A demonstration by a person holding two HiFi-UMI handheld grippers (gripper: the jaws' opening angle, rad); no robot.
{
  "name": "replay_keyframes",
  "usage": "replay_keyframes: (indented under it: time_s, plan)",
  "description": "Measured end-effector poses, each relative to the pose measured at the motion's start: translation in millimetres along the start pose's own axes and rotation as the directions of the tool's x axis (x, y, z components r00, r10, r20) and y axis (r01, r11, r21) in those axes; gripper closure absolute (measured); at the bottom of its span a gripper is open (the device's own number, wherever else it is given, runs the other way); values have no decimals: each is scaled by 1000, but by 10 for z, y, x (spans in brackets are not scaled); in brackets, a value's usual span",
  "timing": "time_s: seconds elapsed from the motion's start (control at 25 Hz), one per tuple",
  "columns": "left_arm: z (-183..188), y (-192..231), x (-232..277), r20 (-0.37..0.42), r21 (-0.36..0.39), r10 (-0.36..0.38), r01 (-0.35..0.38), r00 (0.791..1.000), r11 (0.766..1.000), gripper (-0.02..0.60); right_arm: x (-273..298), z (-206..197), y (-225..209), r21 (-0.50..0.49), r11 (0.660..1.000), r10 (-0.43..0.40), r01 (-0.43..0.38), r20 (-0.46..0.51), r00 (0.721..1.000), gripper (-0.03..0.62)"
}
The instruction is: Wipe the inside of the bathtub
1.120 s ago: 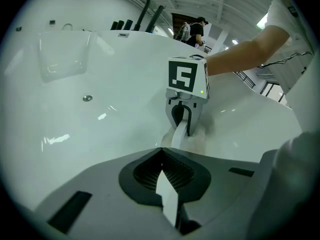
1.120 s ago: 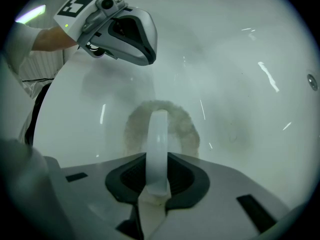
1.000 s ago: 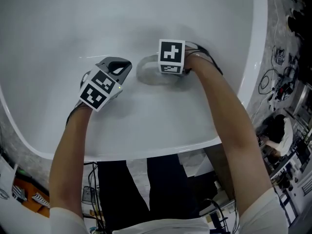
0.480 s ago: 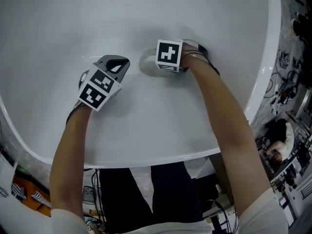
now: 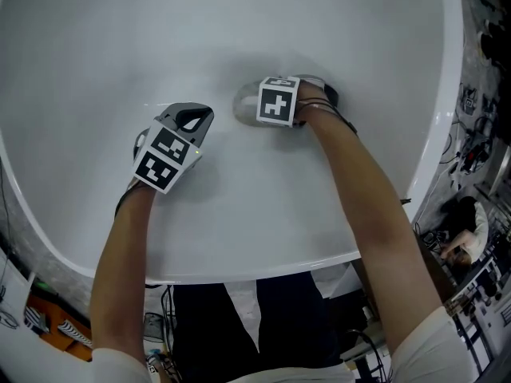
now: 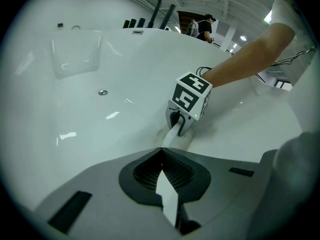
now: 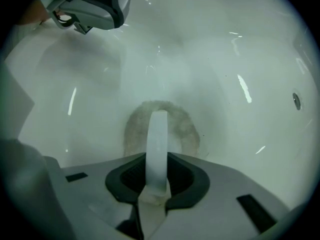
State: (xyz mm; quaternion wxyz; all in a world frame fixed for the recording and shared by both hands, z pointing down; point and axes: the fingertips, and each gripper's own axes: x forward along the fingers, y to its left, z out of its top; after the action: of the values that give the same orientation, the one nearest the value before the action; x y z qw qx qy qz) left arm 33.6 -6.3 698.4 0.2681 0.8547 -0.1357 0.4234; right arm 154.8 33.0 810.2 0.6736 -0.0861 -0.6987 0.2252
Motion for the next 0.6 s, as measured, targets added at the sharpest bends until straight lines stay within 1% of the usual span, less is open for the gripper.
replay_keyframes:
  time_s: [0.16, 0.24, 0.6]
  plan:
    - [38, 19, -86, 6, -2, 10, -10, 1000, 1000, 574, -105, 16, -64, -28, 996, -86, 86, 7, 996, 500]
    - [72, 10, -147, 11, -3, 14, -14, 1000, 1000, 574, -170, 18, -54, -29, 993, -111, 112, 17, 994, 500]
    - [155, 66, -659, 42, -14, 43, -42, 998, 999, 574, -555, 212, 70, 97, 978, -195, 186, 99, 976, 500]
